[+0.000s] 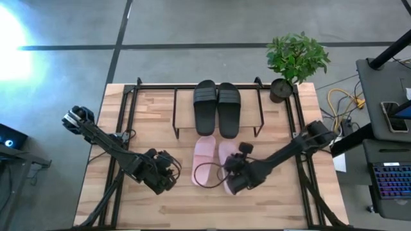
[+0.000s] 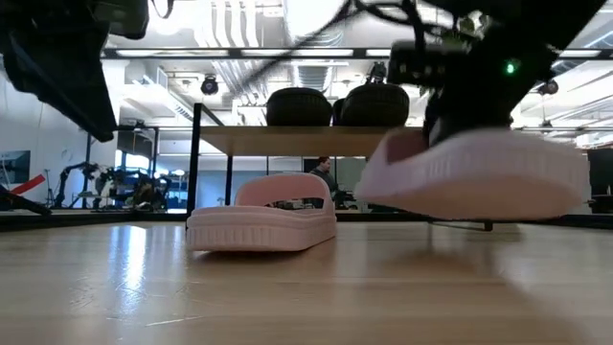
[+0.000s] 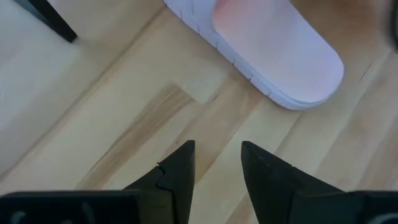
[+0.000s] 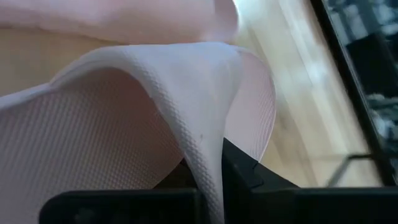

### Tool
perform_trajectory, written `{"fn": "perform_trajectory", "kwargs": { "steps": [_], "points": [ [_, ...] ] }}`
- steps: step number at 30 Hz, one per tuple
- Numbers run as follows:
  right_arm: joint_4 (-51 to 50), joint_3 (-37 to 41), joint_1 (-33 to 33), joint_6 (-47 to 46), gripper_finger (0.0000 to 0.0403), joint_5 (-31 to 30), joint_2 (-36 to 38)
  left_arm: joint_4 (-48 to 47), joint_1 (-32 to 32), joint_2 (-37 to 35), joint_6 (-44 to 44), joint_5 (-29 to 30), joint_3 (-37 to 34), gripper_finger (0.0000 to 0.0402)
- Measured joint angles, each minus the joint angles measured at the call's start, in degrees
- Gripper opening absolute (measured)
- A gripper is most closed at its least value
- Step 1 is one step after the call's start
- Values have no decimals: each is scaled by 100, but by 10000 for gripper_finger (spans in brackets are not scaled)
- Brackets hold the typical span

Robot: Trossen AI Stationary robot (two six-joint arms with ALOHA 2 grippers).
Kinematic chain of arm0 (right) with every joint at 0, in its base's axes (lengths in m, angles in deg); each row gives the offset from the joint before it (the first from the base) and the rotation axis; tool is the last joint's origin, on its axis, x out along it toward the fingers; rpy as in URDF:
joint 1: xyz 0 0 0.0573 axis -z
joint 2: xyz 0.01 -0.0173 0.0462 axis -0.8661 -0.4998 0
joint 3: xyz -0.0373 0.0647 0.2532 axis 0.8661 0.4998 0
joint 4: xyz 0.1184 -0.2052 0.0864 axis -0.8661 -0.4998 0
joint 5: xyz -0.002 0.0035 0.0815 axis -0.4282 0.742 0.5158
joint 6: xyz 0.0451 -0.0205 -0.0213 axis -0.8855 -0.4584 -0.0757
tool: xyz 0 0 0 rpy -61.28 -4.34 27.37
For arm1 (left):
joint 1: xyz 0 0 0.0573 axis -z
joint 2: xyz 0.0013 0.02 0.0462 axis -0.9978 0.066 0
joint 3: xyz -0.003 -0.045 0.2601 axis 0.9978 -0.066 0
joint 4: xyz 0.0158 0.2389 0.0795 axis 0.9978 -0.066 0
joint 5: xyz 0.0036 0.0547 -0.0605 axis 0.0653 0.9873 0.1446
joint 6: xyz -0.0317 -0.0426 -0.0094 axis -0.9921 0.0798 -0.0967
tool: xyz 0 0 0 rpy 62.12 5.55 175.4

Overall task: Pick and place slides into the shelf
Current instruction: Move the right pink slide to the center of the table

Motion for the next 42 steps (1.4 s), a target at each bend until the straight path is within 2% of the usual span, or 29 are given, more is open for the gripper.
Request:
{"fn": "perform_trajectory", "kwargs": {
  "steps": [7,18,23,31,36,40,42],
  "points": [
    [-287,14,156,-752,61,140,-123,105,0,-10,9,-11,-140,115],
    [-58,-264,374,-661,128,228,-139,150,0,-10,155,-12,-167,115],
    [-49,-253,490,-659,149,647,-109,194,0,-9,119,-26,-162,115],
    [-31,-253,411,-552,164,1640,204,486,0,-8,114,-111,-162,115],
    [16,-253,430,-619,162,1615,291,487,0,-8,114,-105,-160,115],
    [-31,-336,593,-229,167,2508,291,522,0,-8,114,-106,-160,115],
    [-109,-417,580,-200,171,2594,302,583,0,-8,115,-105,-160,115]
  ]
}}
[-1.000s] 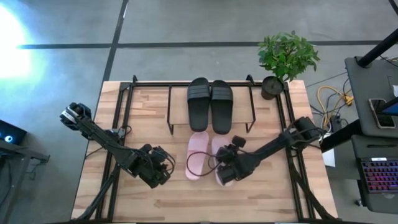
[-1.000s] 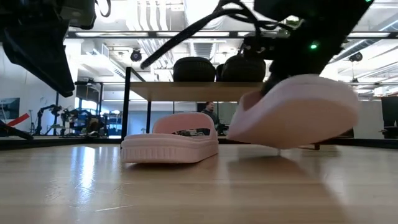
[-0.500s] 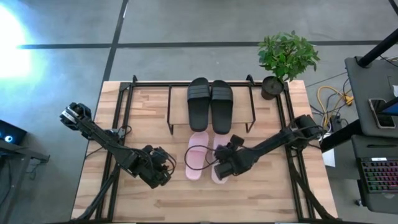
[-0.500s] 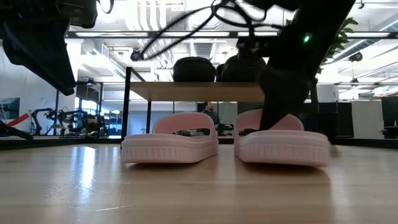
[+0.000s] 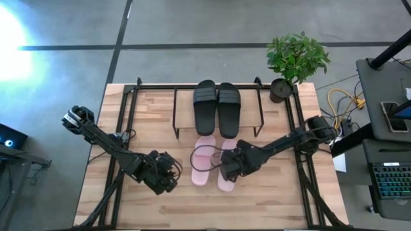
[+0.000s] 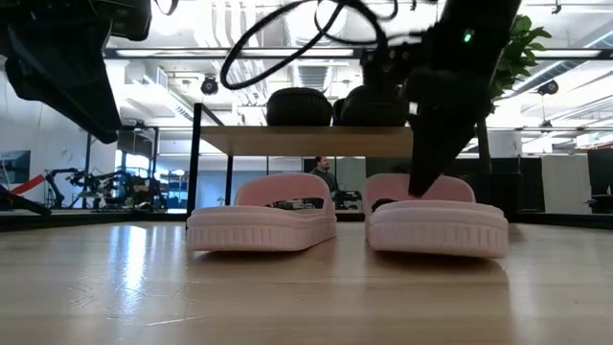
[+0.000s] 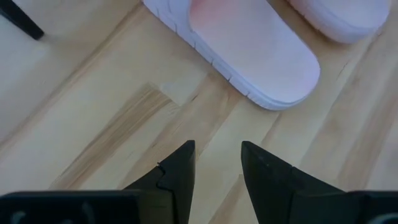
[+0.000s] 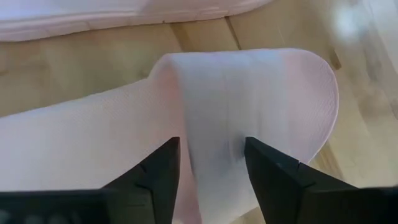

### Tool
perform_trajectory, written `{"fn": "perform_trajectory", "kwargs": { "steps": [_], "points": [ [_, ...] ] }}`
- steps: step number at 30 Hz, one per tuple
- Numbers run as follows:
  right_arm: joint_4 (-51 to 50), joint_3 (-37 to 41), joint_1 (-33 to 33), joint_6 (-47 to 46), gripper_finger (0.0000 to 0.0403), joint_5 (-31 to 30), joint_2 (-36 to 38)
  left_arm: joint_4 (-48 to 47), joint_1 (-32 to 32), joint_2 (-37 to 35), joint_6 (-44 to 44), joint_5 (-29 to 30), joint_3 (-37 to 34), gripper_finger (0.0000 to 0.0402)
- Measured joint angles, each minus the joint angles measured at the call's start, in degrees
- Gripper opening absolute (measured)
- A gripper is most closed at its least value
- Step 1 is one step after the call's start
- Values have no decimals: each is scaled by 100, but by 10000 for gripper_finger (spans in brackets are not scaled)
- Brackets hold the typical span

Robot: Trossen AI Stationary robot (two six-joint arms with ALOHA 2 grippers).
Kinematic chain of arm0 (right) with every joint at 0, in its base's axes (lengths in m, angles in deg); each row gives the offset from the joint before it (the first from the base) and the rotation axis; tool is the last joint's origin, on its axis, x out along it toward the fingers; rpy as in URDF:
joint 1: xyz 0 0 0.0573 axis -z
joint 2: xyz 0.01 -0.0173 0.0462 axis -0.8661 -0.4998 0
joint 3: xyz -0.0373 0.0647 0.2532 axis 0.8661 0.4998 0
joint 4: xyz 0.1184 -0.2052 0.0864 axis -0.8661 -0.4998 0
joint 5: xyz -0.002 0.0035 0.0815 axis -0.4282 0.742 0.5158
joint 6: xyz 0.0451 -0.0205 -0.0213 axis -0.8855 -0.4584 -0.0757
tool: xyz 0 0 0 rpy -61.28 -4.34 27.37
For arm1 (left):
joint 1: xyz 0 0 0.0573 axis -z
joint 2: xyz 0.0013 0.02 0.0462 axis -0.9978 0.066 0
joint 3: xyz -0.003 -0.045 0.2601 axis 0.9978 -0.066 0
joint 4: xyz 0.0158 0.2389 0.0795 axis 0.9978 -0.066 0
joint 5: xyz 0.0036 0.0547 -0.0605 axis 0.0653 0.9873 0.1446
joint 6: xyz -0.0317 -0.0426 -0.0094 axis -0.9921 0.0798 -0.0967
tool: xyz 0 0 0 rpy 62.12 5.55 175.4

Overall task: Pick and place slides into the shelf
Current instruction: Move the right pink slide to the center of the table, then adjust the pink slides

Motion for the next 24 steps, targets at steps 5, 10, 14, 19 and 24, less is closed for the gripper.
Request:
{"fn": "perform_trajectory", "kwargs": {
  "steps": [5,10,14,19,24],
  "points": [
    [43,-431,-226,285,184,251,17,60,0,0,-2,-21,2,115],
    [39,-682,-368,303,190,95,20,60,0,2,-2,-33,0,115],
    [-91,-660,-403,72,188,122,20,94,0,2,-4,-47,0,115],
    [-1,-680,-652,-134,185,1265,225,748,75,2,120,-351,-21,115],
    [162,-549,-1109,-785,141,1809,225,1109,155,202,22,-375,-96,115]
  ]
}}
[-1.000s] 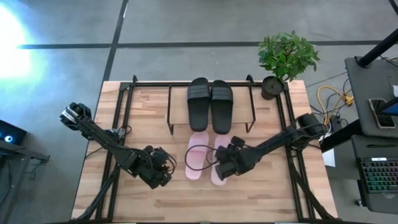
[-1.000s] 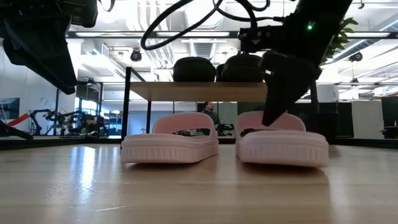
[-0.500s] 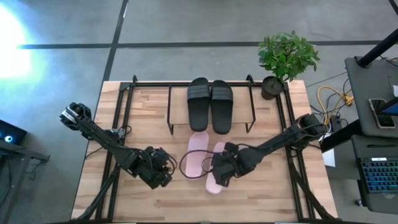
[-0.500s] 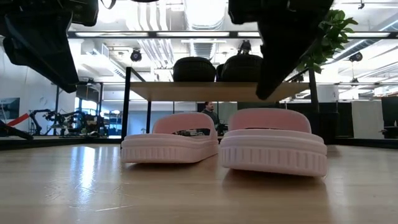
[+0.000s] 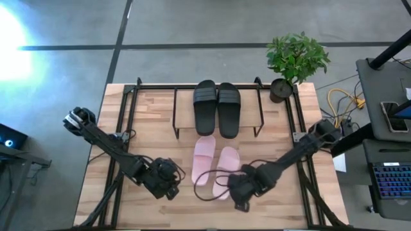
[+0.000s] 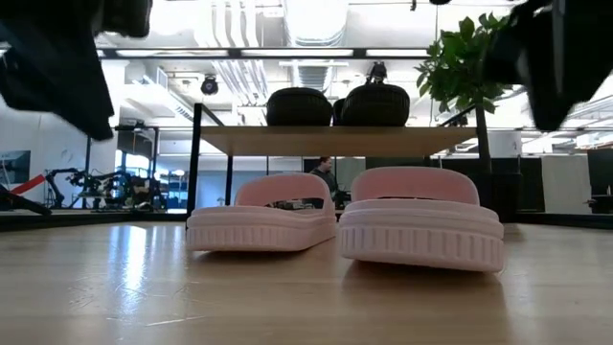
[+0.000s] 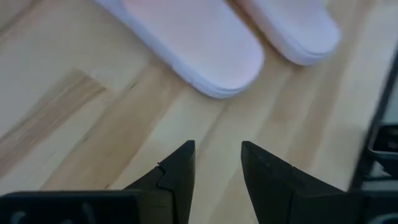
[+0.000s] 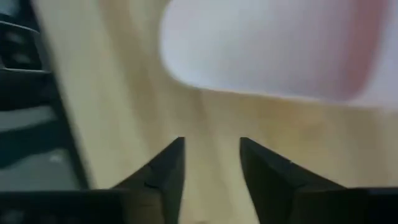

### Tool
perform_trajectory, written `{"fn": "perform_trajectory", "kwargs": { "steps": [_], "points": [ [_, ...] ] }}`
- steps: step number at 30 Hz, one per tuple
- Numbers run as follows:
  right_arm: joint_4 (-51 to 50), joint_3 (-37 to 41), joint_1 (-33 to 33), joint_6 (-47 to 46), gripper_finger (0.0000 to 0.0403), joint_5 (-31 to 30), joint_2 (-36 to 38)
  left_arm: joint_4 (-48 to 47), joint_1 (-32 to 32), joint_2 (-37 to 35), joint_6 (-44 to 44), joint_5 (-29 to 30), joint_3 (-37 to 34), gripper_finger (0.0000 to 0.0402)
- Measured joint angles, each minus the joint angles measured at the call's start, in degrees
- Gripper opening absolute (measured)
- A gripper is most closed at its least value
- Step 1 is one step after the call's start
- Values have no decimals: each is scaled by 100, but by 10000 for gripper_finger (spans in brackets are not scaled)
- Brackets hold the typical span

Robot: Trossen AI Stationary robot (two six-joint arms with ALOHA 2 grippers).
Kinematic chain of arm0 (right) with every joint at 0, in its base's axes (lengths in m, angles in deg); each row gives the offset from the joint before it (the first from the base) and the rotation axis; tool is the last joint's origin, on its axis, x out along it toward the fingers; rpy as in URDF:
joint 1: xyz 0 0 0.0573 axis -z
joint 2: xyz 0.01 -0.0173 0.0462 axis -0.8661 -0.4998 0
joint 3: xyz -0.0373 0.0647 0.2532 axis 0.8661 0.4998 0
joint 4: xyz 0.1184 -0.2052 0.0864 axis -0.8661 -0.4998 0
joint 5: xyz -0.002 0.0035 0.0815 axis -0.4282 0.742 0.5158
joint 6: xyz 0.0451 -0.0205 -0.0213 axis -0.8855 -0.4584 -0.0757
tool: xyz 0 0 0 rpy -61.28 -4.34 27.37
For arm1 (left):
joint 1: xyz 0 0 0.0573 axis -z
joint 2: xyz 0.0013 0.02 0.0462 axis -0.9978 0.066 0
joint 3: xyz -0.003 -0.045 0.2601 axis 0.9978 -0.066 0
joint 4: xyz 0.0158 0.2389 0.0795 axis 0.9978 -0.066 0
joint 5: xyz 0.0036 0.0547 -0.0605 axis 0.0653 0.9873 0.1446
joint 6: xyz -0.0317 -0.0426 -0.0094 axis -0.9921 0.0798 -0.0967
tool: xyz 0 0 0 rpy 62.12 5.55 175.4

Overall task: Pick and place slides into the shelf
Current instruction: Adjust the pink slides

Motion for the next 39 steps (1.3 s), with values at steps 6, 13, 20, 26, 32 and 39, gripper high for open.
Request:
{"fn": "perform_trajectory", "kwargs": {
  "steps": [6,13,20,26,32,39],
  "points": [
    [1404,382,-263,-1545,23,-50,-17,272,0,396,-189,-278,-35,115],
    [2329,647,-335,-3114,10,-750,-17,415,-6,661,-1010,-228,-180,109],
    [2481,811,-560,-4947,9,-1293,-114,1019,-23,582,-1310,189,-631,63],
    [3063,818,-652,-5673,9,-1175,-516,2226,-136,640,-779,169,-1026,27],
    [3370,740,-644,-5860,9,-1167,-752,2193,-271,637,-756,225,-1212,17],
    [3386,488,-644,-6257,9,-1166,-1206,2201,-485,632,-456,197,-1245,17]
  ]
}}
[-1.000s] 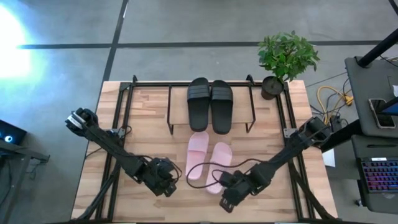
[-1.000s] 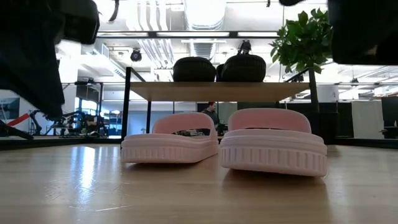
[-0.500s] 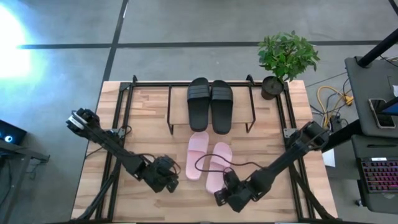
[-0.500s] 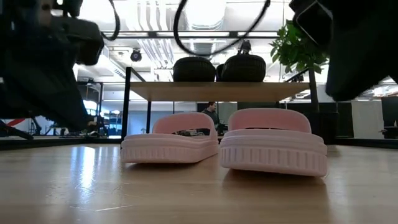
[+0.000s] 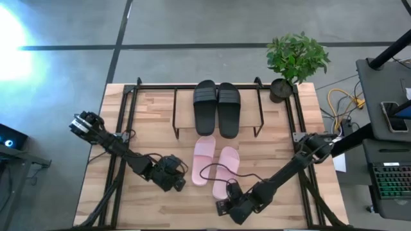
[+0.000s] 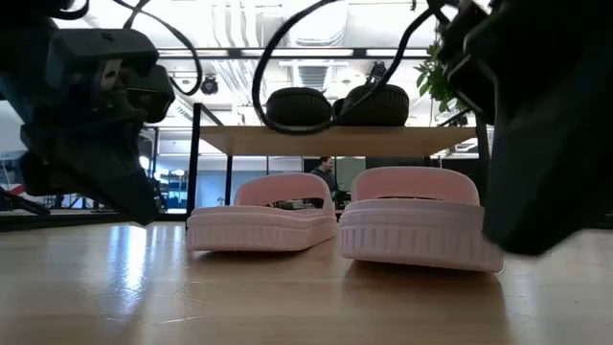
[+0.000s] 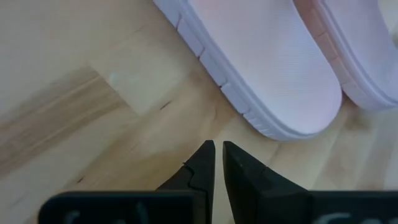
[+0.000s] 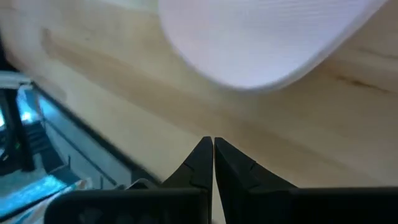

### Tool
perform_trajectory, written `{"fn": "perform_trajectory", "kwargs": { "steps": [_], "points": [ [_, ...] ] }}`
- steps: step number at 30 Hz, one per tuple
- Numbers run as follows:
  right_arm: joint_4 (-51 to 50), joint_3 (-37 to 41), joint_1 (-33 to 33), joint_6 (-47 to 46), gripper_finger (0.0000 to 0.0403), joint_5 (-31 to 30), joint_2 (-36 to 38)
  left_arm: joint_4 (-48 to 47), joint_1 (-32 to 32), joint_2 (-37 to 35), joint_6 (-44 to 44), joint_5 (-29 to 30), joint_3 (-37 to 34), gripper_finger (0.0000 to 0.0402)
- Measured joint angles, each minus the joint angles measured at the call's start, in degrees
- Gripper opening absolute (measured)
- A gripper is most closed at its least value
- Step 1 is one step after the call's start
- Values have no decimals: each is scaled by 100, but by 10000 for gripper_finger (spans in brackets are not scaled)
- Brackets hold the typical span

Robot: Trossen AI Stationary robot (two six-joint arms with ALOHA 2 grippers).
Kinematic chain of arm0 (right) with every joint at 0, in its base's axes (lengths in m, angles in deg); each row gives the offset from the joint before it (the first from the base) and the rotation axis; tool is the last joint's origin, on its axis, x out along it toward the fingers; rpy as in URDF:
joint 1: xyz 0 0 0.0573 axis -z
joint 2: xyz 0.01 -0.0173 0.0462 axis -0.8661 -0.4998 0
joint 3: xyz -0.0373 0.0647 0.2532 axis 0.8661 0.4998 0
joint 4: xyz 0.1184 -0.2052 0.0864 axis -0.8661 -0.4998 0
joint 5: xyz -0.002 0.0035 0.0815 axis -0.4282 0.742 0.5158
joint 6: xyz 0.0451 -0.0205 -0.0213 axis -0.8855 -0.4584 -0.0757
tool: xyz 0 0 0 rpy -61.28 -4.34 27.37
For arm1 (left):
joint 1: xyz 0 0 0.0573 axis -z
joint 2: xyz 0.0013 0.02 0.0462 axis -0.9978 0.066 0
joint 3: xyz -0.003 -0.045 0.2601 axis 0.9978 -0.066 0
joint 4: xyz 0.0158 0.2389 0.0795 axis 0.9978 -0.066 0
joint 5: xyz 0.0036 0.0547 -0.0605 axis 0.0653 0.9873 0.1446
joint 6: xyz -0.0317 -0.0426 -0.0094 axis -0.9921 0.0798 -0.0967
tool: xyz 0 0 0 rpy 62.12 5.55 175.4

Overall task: Pick and place slides into the shelf
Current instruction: Adjust the pink slides

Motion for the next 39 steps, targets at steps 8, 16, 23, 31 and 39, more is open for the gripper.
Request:
{"fn": "perform_trajectory", "kwargs": {
  "steps": [8,16,23,31,39],
  "points": [
    [-567,-128,0,-380,8,-101,-217,28,-153,-11,397,-164,10,17],
    [-2604,-134,46,-931,9,-619,102,158,-204,-15,492,-176,3,17],
    [-2964,-129,463,-226,8,-799,128,173,-274,-15,641,-179,-1,17],
    [-3072,-130,1159,981,9,-903,145,191,-286,-15,736,-183,33,17],
    [-3742,-130,1183,914,9,-1084,330,149,-286,-15,739,-184,43,17]
  ]
}}
